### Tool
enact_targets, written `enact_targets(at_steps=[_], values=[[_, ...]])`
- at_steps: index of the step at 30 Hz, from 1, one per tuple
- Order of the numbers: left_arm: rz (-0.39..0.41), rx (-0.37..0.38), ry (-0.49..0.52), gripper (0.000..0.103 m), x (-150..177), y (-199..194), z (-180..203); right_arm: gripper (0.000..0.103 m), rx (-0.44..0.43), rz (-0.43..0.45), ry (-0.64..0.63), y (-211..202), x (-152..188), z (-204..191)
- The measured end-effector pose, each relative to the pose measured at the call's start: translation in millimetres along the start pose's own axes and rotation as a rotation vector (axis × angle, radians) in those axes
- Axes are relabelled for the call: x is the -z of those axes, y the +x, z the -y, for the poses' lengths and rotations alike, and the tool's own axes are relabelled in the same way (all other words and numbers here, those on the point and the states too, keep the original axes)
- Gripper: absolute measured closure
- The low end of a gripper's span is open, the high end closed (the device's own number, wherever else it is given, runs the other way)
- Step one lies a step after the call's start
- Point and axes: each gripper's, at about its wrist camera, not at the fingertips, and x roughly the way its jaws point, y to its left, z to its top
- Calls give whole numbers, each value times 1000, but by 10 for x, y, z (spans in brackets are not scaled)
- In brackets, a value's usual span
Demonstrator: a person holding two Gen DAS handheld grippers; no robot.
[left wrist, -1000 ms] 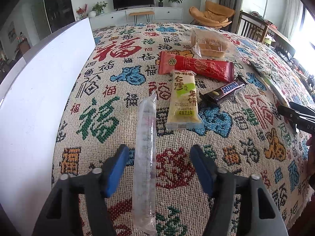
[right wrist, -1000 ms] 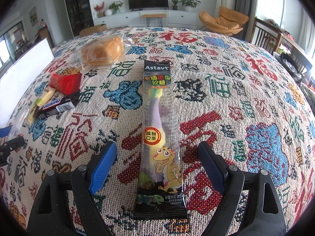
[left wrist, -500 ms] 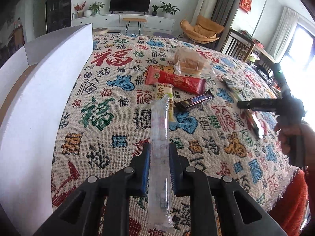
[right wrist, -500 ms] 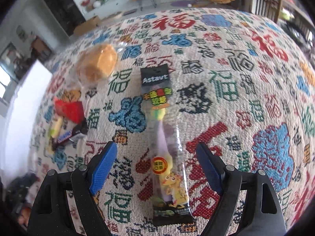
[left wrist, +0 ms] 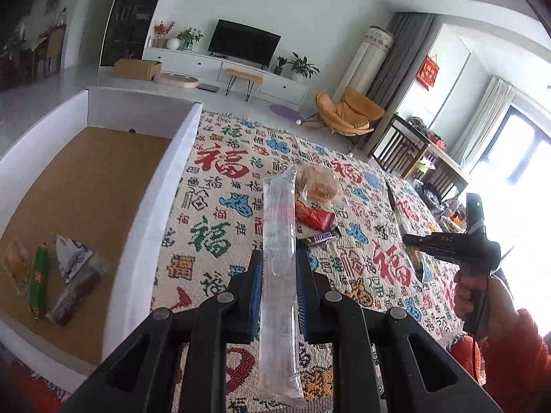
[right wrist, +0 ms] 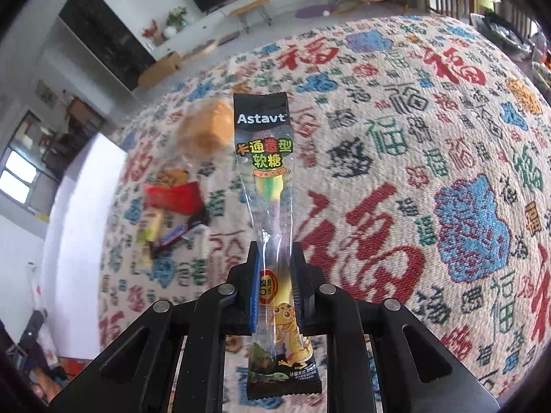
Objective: Organize snacks
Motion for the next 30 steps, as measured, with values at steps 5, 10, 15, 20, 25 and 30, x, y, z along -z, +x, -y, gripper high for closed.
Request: enact_targets(at_steps=[5,10,15,20,25,30], values=[[60,-96,-1,86,-359,-322,-409,87,-204,60,-114,-387,-116,-990],[90,-269,-43,86,-651,-521,-1089,87,-460,18,-215,-375,-139,-2344],[78,-469,-58,79,-644,-523,-1632,82,-601,-37,-321,45,93,-3603],[102,-597,-77,19,-371,-500,-1812,41,-552,-61,-386,345,401,-4028],[94,-491,-55,18,-206,-377,-1404,31,-257,136,-531,318,535,-3124],[82,-266,51,14,-155,-140,-500,31,166,168,-542,577,577,-1680]])
